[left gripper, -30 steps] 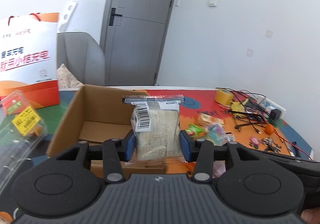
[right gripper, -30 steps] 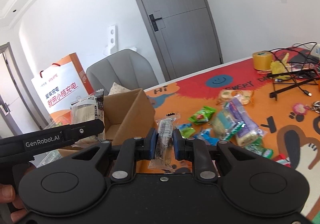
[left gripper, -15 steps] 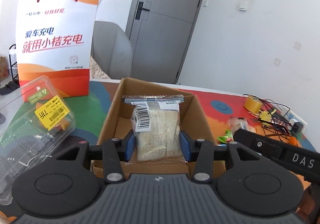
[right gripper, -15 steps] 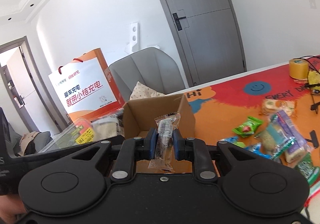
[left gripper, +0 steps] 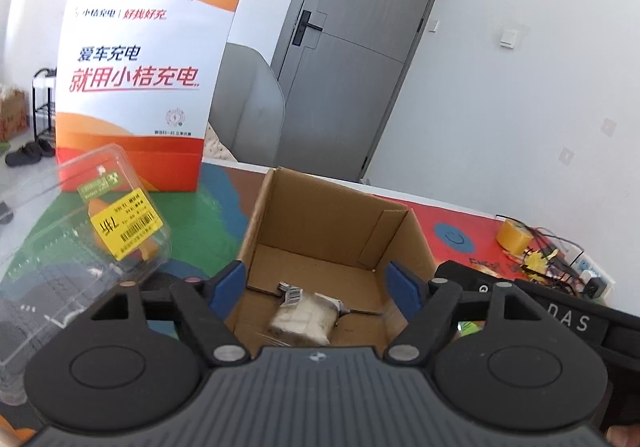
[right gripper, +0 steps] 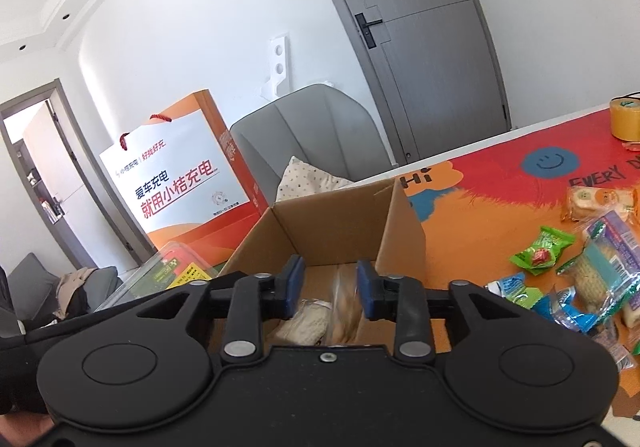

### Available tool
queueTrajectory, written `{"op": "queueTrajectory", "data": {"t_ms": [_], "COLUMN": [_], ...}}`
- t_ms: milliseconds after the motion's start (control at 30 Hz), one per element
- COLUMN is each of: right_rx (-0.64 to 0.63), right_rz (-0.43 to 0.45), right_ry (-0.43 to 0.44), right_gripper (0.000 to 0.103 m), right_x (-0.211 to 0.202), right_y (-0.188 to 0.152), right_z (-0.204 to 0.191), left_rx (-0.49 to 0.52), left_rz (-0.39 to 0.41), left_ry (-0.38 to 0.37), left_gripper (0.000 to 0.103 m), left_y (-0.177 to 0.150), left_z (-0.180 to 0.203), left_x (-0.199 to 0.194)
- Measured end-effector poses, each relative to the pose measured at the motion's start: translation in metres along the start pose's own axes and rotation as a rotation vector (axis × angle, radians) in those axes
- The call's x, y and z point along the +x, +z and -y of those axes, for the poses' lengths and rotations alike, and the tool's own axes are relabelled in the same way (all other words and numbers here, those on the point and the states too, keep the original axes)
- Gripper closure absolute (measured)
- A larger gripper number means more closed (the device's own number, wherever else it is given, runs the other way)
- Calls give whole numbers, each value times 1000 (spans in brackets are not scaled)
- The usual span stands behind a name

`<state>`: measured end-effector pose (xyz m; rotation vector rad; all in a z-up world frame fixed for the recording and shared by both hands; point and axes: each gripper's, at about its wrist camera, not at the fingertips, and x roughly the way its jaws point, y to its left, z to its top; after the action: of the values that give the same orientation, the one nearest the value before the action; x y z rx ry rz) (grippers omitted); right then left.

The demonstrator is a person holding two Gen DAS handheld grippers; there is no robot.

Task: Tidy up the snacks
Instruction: 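Carry the bread packet with the left gripper over the cardboard box, then open the left gripper to drop the bread packet into the box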

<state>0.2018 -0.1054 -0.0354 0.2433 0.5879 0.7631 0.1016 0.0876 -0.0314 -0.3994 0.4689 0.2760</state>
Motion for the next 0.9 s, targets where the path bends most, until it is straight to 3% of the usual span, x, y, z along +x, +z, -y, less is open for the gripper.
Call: {"op": "queueTrajectory", "data": {"t_ms": [100, 433, 500, 600, 800, 900], "right_rx": [0, 29, 31, 16, 35, 38], "right_rz": [20, 50, 53, 64, 91, 115], "right_ry": [-21, -100, -136, -172, -223, -247], "right_gripper": [50, 28, 26, 16, 15, 14], "right_x": [-8, -39, -47, -62, -90, -107], "right_y": [0, -5, -6, -7, -7, -6], "right_z": [3, 29, 35, 43, 60, 69], "left_rx": [3, 20, 20, 16, 20, 73], "left_rz": [1, 0, -12, -23, -21, -27], "left_ry": [8, 32, 18, -10, -32, -68], "left_gripper": [21, 13, 10, 9, 7, 6], "left_y": [-2, -8, -9, -11, -15, -21], "left_z": [3, 24, 27, 31, 47, 63], "left_x": [-2, -5, -6, -10, -20, -26]}}
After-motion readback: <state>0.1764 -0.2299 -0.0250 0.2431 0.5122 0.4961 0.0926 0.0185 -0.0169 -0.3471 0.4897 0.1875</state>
